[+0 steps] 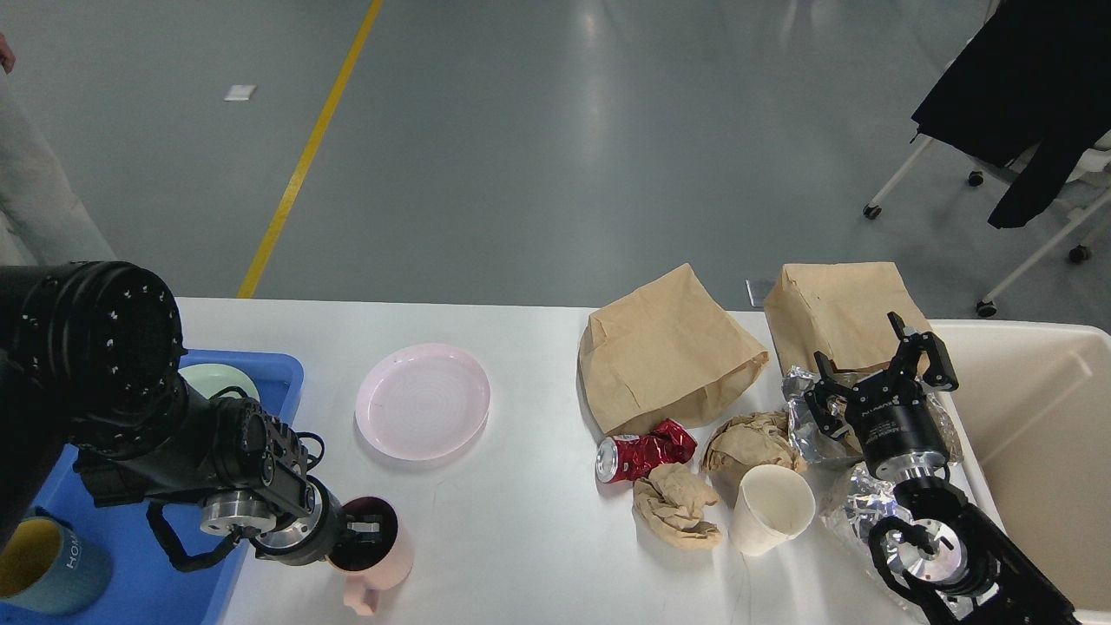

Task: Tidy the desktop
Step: 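Grasp the pink mug with the left gripper, then carry the pink mug onto the blue tray and lower it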

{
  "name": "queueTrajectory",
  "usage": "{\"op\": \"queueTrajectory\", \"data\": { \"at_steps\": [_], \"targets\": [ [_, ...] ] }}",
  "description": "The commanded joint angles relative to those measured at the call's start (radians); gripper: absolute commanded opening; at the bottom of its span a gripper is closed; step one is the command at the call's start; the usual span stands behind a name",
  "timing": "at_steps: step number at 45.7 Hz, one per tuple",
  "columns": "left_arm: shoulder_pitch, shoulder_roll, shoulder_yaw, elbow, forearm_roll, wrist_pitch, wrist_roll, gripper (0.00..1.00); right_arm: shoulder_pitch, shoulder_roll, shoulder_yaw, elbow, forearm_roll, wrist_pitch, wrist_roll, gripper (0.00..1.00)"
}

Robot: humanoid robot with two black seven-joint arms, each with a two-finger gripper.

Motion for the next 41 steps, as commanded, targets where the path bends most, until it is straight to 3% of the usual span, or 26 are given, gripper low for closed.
{"op": "queueTrajectory", "data": {
  "at_steps": [1,11,22,23,32,36,41],
  "targets": [
    [0.000,0.001,-0.002,0.000,-0.002,-0.002,0.001,0.00,0.000,0.000,0.000,0.000,0.000,-0.001,-0.001,1.00],
    [-0.064,0.053,0.004,-0.048,-0.002,-0.046,-0.001,0.00,0.000,0.000,0.000,0.000,0.000,0.000,0.001,1.00],
    [-0.400,0.130,0.068,-0.235,0.003,-0.215,0.001,0.00,0.000,0.000,0.000,0.000,0.000,0.000,0.001,1.00],
    [-0.481,0.135,0.087,-0.271,0.017,-0.260,-0.002,0.00,0.000,0.000,0.000,-0.002,0.000,-0.001,0.001,1.00],
    [-0.771,0.138,0.137,-0.353,0.061,-0.460,-0.017,0.00,0.000,0.000,0.000,0.000,0.000,0.000,0.001,1.00],
    [-0.857,0.148,0.145,-0.362,0.063,-0.528,-0.018,0.00,0.000,0.000,0.000,0.000,0.000,0.000,0.001,1.00],
    [-0.888,0.153,0.145,-0.365,0.063,-0.546,-0.018,0.00,0.000,0.000,0.000,0.000,0.000,0.000,-0.001,1.00]
  ]
}}
